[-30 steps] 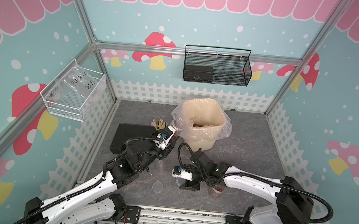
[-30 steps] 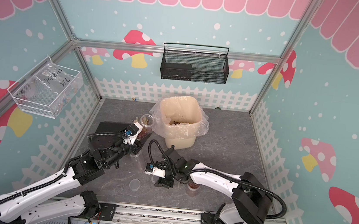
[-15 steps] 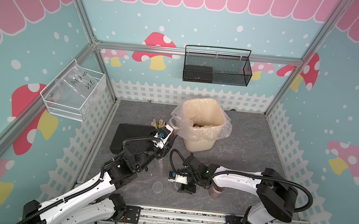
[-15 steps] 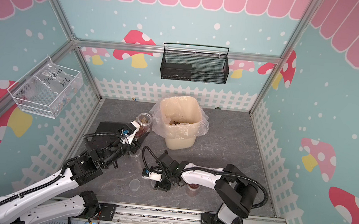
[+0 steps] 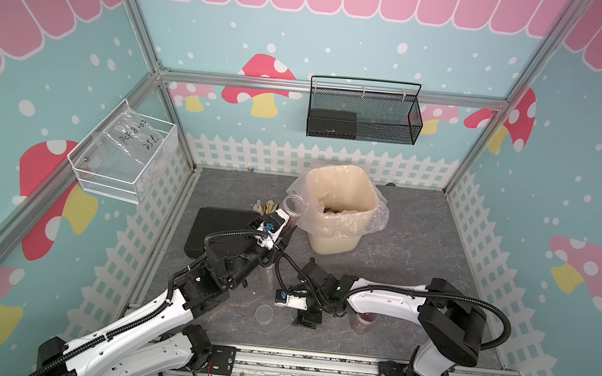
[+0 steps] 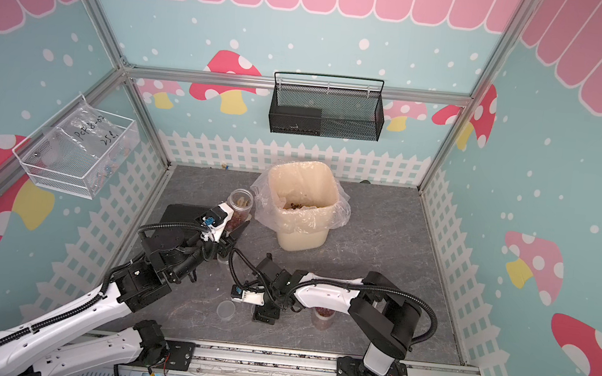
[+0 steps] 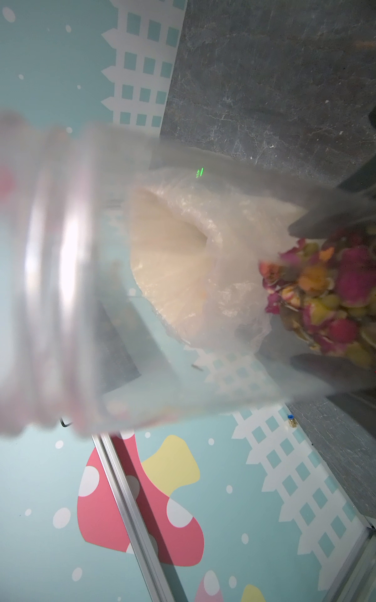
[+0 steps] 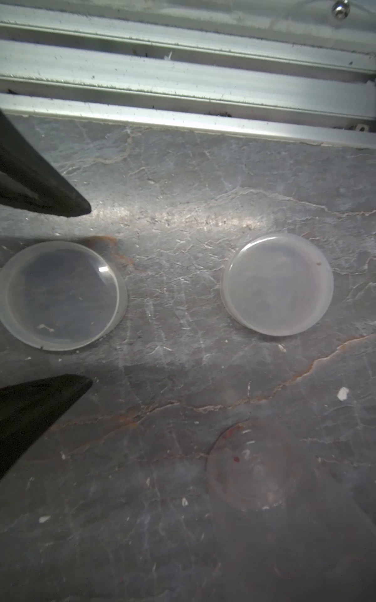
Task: Empty the moldy dried flower tea in the jars
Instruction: Place the lid at the center of the board, then pour the moldy dried flower tea into the trash bin.
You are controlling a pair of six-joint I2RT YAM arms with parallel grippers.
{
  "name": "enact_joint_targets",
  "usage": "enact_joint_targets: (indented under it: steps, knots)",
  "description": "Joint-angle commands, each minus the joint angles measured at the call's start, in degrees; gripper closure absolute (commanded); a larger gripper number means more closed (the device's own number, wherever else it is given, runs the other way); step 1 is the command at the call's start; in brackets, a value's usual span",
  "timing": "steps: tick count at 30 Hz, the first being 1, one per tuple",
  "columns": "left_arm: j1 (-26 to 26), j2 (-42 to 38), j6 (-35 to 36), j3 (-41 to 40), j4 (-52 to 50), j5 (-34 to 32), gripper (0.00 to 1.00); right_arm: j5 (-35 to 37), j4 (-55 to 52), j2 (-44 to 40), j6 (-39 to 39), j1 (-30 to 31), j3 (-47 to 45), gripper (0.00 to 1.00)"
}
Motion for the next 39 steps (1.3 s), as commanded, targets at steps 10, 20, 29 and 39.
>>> enact_joint_targets:
  steps: [10, 20, 29, 39]
  knots:
    - [0.31, 3.29, 8.17, 9.43, -10.38, -5.61, 0.76, 3.79, 8.99, -23.97, 3.69, 0.37, -6.75, 0.17]
    - [0.31, 15.63, 17.86, 23.88, -19.52, -10.97, 0.76, 25.72, 25.47, -37.39, 8.52, 0.28, -18.52, 0.00]
    - [0.31, 28.98, 32.38, 39.37, -24.02, -17.58, 0.77, 41.04, 32.00, -44.79, 9.79, -0.59, -23.91, 0.00]
    - [0.44, 38.72, 47.18, 49.94, -25.24, -22.00, 0.77, 48.68, 39.20, -53.91, 7.43, -2.80, -30.53, 0.00]
